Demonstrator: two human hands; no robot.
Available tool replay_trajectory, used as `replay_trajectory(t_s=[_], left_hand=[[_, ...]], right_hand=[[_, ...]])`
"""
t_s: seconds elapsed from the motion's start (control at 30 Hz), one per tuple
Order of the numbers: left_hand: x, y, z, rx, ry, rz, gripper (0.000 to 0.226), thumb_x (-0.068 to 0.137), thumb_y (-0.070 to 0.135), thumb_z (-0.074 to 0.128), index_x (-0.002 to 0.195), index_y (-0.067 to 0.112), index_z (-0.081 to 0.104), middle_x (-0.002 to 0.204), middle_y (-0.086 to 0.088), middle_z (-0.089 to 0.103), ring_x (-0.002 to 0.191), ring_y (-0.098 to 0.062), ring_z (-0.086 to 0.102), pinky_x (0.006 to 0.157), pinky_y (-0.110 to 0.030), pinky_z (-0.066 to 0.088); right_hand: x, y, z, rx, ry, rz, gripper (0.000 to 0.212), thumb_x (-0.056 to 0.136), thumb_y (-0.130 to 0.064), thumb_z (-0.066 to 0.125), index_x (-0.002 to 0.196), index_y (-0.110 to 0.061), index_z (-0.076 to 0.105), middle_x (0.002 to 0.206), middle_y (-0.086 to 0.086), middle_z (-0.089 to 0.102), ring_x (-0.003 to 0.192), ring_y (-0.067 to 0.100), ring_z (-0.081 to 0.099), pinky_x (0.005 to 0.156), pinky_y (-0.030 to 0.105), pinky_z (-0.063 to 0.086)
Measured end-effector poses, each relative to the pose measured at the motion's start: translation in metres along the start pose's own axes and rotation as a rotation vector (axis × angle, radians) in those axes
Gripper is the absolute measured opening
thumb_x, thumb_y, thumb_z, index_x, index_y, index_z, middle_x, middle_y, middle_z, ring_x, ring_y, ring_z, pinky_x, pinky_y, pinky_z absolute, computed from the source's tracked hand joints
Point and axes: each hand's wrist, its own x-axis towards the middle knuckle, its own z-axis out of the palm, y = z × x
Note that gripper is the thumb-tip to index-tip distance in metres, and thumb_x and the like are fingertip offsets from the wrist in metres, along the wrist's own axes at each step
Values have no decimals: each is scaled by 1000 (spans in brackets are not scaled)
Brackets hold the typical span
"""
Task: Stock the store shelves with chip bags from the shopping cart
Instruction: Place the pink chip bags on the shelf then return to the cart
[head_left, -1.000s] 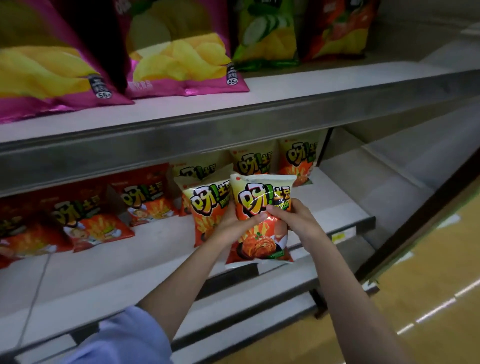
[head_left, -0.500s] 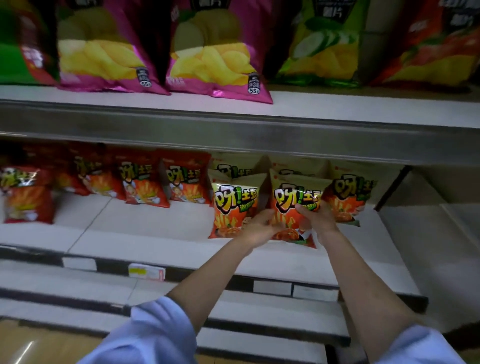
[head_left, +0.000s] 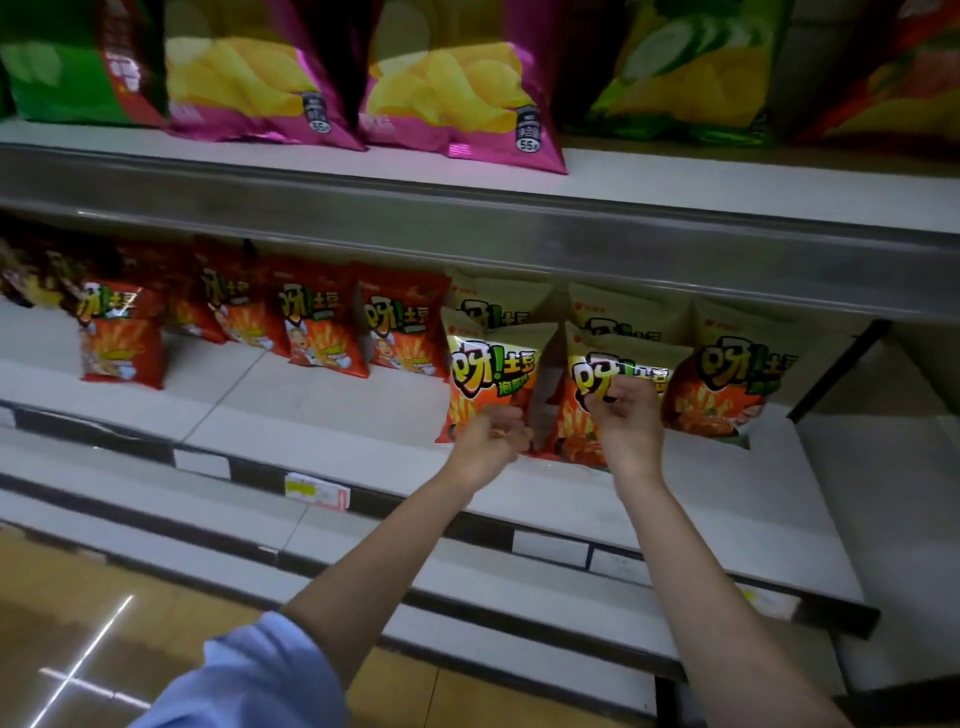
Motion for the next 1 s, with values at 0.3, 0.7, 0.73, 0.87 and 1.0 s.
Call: replay_trajectory(t_s=[0.3,0.7,0.73,0.87,1.0], left_hand=[[-41,-28,-134,-154,386,27,14,95,0,51,105,5,59,94,-5,61,84,-21,67,74,-25,54],[-143,-72,-368,-324,884,91,7,96,9,54,96,12,60,93,-7,68,81,-16,70,72,-25,53],[-153,-75,-388,-334,914,100,6,96,10,55,95,13,59,93,-7,67,80,-16,70,72,-25,53],[-198,-94,-470,-337,1021,108,4,94,12,58,97,11,59,97,-13,67,80,-16,70,71,-25,52],[-248,-110,-543,-337,1151,106,3,94,12,58,96,13,59,97,-12,67,80,-15,70,68,-22,52]], right_hand=[[-66,-51,115,58,-452,-17,12,91,-9,63,99,-15,57,86,-2,59,79,13,58,59,11,43],[-221,-157,341,63,-934,-103,15,91,-15,62,105,-19,56,96,-1,61,83,13,62,65,18,45],[-238,-166,359,75,-971,-102,15,92,-15,62,105,-20,55,95,-3,61,81,11,61,64,16,45],[-308,-198,429,101,-1108,-141,16,91,-15,61,106,-19,56,95,-3,62,74,7,60,64,20,43],[-375,-222,491,117,-1252,-163,15,91,-15,62,104,-19,55,97,1,63,74,8,61,61,17,42]])
